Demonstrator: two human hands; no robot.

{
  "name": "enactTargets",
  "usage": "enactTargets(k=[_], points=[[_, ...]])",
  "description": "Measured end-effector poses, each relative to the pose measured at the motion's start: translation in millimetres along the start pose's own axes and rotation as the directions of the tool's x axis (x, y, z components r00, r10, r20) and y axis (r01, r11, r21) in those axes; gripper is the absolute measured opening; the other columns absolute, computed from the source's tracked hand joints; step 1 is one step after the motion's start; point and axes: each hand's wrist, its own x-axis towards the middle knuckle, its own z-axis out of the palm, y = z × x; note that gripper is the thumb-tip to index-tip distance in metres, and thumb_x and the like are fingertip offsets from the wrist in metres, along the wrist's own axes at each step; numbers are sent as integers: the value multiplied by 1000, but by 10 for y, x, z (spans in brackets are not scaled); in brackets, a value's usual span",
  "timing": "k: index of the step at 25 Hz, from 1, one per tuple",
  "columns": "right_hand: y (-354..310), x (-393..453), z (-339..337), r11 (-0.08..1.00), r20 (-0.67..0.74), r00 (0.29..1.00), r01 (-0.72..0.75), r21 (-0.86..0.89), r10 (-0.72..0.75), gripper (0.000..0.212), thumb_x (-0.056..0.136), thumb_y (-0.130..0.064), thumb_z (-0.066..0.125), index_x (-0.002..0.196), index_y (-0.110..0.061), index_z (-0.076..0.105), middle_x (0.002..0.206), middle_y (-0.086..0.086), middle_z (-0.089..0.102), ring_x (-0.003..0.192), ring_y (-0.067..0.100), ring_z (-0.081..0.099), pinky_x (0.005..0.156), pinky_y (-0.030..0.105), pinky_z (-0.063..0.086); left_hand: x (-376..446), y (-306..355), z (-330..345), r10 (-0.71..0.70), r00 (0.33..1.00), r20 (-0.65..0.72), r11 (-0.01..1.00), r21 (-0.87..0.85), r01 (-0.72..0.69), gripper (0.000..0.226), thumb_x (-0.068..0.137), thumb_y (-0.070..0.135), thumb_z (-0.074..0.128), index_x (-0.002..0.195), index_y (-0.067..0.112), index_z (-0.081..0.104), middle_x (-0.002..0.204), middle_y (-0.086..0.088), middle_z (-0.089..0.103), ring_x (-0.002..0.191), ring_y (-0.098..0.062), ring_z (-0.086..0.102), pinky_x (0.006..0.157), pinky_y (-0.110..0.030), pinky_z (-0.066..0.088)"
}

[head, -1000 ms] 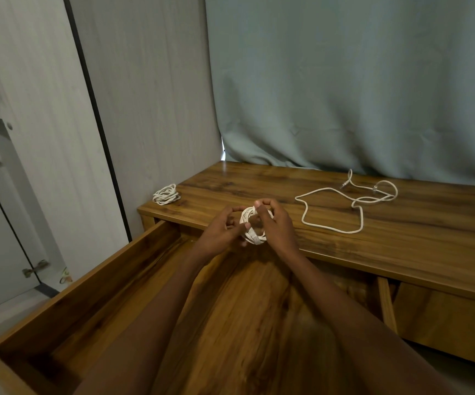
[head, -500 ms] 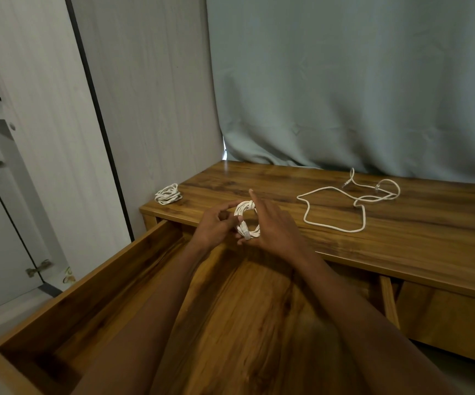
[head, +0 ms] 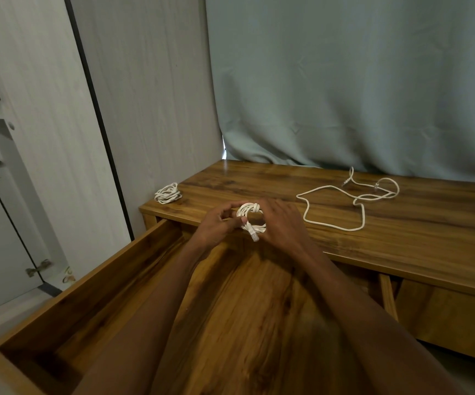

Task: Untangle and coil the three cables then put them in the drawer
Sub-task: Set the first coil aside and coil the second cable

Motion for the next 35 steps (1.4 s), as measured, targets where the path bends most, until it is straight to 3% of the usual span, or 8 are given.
enactTargets(k=[6, 10, 14, 16, 20, 26, 32, 35], points=[[14, -23, 46, 999, 69, 997, 24, -24, -22, 68, 82, -62, 68, 135, -22, 51, 136, 2, 60, 121, 27, 56, 94, 42, 43, 31, -71, -49, -33, 999, 25, 999, 33, 32, 41, 89, 15, 72, 128, 26, 64, 95, -11, 74, 92, -18, 70, 86, -31, 57], [-30, -9, 69, 999, 211, 977, 20, -27, -14, 112, 77, -68, 70, 161, -23, 12, 147, 4, 46, 126, 27, 50, 95, 43, 45, 45, -111, -97, -83, 997, 6, 996, -39, 83, 39, 90, 5, 70, 126, 19, 65, 91, -20, 72, 86, -25, 70, 86, -42, 60], [-61, 15, 75, 975, 329, 942, -134, 178, 69, 136, 69, -70, 76, 159, -28, -16, 165, 5, 25, 141, 28, 41, 107, 47, 42, 60, -141, -192, -162, 984, -78, 986, -43, 159, 38, 91, 2, 67, 127, 15, 66, 98, -22, 73, 86, -27, 71, 79, -39, 62], [-53, 18, 90, 954, 341, 933, -201, 223, 117, 123, 76, -64, 76, 160, -32, -8, 167, 1, 22, 144, 25, 38, 109, 47, 43, 60, -166, -259, -198, 969, -148, 979, -84, 187, 37, 91, 1, 66, 126, 13, 66, 94, -16, 75, 83, -23, 72, 75, -36, 63], [-169, 65, 141, 853, 379, 916, -299, 428, 130, 73, 92, -47, 68, 154, -33, 33, 143, -4, 58, 115, 11, 60, 89, 31, 51, 69, -237, -355, -275, 929, -247, 955, -180, 235, 38, 90, -2, 66, 126, 11, 64, 95, -14, 75, 77, -20, 73, 68, -33, 63], [-382, 380, 386, 412, 450, 815, -575, 706, 366, 28, 94, -27, 70, 121, -19, 69, 103, 3, 77, 74, 13, 71, 71, 35, 60, 38, -256, -425, -334, 895, -297, 914, -336, 230, 35, 89, -2, 67, 121, 13, 65, 101, -13, 75, 83, -23, 73, 65, -30, 61], [-459, 752, 529, 317, 583, 745, -666, 675, 324, 20, 93, -21, 71, 112, -20, 72, 96, 5, 78, 68, 8, 68, 55, 19, 53, 42, -267, -474, -350, 869, -350, 874, -456, 169, 35, 92, -4, 63, 120, 16, 63, 99, -12, 76, 81, -21, 75, 59, -26, 59], [-499, 866, 608, 288, 589, 742, -668, 686, 320, 14, 93, -11, 68, 104, -19, 71, 96, 8, 77, 74, 14, 73, 66, 26, 61, 62, -300, -548, -360, 861, -360, 860, -485, 157, 36, 93, -1, 62, 125, 17, 62, 101, -10, 75, 83, -19, 76, 59, -25, 58]])
